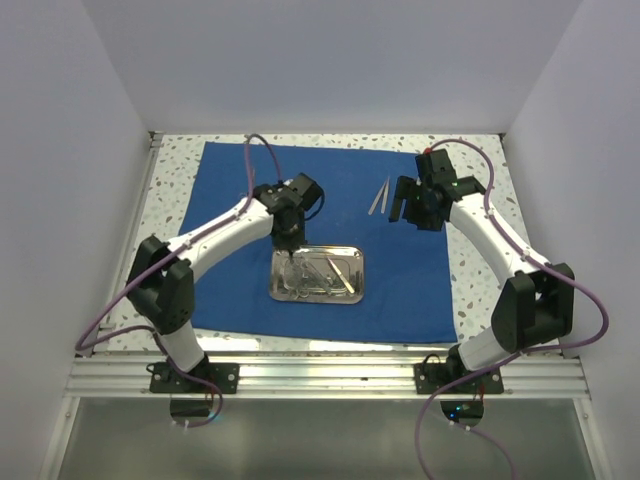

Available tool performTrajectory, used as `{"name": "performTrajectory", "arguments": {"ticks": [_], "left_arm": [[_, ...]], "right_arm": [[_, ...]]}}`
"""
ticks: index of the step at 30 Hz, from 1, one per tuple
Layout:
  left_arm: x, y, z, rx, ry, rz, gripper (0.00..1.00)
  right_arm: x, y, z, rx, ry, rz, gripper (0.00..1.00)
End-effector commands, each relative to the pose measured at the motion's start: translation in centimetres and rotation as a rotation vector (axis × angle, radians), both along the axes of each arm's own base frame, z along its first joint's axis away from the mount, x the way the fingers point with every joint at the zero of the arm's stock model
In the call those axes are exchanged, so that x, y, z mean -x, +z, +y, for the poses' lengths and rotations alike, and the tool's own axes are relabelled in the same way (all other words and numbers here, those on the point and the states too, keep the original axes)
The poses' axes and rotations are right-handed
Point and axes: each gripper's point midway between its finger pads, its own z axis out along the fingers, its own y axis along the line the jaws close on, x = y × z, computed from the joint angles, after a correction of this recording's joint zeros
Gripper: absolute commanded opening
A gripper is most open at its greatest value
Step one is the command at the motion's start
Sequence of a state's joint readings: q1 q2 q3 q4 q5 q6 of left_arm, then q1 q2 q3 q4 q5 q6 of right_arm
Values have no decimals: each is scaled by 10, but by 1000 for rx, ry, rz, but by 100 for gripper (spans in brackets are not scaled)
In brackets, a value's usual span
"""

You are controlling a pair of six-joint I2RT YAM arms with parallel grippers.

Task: Open and lay out the surgical kit
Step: Pick up the medical item from the container, then place the medical item in the surgical kit.

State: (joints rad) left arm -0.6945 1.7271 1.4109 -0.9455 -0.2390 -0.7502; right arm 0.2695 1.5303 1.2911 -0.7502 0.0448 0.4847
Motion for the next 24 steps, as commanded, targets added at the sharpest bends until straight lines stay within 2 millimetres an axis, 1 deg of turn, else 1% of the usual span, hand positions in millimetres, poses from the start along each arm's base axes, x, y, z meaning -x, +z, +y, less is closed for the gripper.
{"name": "performTrajectory", "arguments": {"ticks": [1,2,3,4,5,6,7,8,9,10,11,12,13,14,15,16,17,18,20,22,23,24], "left_arm": [[-57,28,31,-105,-65,-134,0],[-76,26,42,-112,-53,-145,0],[-95,31,43,-100,-66,-189,0],[-115,35,46,-125,-119,-219,0],[-132,38,58,-138,-112,-241,0],[-156,52,57,-131,-118,-307,0],[-169,53,63,-162,-153,-321,0],[-184,38,72,-185,-155,-304,0],[-199,38,73,-192,-168,-334,0],[-214,45,75,-212,-192,-366,0],[-226,28,84,-235,-187,-345,0],[-242,37,84,-233,-180,-386,0],[-251,18,85,-236,-190,-358,0],[-260,15,94,-233,-173,-355,0],[-266,12,96,-231,-166,-355,0],[-275,16,97,-227,-148,-373,0],[-280,0,104,-253,-124,-346,0],[-284,2,105,-258,-113,-350,12],[-286,-13,110,-274,-84,-324,47],[-284,-15,112,-262,-57,-315,98],[-280,-1,113,-253,-45,-335,100],[-278,-9,115,-257,-46,-321,100]], "right_arm": [[1,22,10,-54,18,-35,76],[3,22,10,-54,21,-38,76],[4,22,11,-52,25,-35,76],[7,18,11,-50,28,-26,76],[9,19,12,-51,28,-26,76],[12,17,16,-67,44,-13,76],[16,14,16,-68,44,-3,76],[17,13,17,-70,40,4,76],[20,11,17,-71,39,11,76],[22,10,19,-75,41,17,76],[25,7,18,-71,39,30,76],[27,7,19,-73,40,35,76],[28,5,19,-72,39,42,76],[30,4,18,-68,39,50,76],[31,4,18,-62,37,50,76],[32,5,17,-62,37,48,76],[32,5,17,-60,37,48,77],[32,6,18,-64,44,44,79],[29,10,24,-84,68,22,80],[27,21,42,-141,136,-6,83],[27,30,57,-166,189,-35,84],[28,30,66,-176,221,-38,84]]}}
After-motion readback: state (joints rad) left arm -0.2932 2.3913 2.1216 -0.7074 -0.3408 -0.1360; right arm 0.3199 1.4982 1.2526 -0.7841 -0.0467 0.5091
